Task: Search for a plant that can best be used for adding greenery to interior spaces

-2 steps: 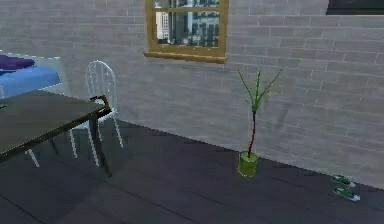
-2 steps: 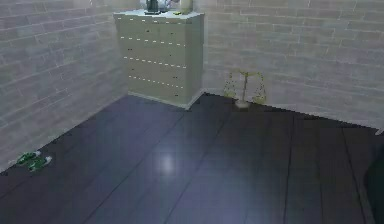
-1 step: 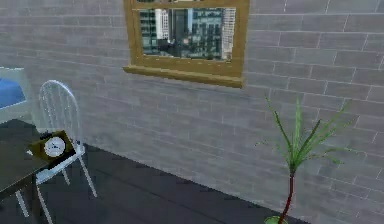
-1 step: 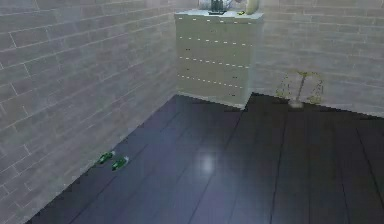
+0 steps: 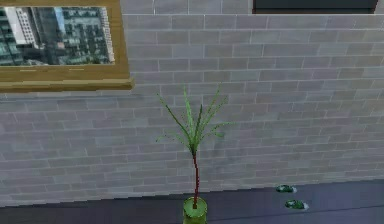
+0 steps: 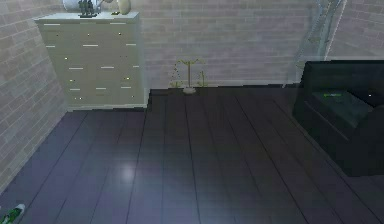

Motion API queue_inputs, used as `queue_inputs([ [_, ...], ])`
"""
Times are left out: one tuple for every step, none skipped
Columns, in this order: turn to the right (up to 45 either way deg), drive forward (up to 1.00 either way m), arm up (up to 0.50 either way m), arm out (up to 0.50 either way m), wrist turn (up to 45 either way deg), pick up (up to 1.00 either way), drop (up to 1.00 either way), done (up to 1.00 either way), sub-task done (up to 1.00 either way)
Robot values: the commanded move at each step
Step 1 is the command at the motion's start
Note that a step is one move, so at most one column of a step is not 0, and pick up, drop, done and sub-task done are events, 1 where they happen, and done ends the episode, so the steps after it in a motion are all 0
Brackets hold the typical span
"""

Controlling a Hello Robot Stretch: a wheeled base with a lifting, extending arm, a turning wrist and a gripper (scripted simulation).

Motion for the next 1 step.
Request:
queue_inputs([
  [0.0,0.0,0.0,0.0,0.0,0.0,0.0,1.0,0.0],
])
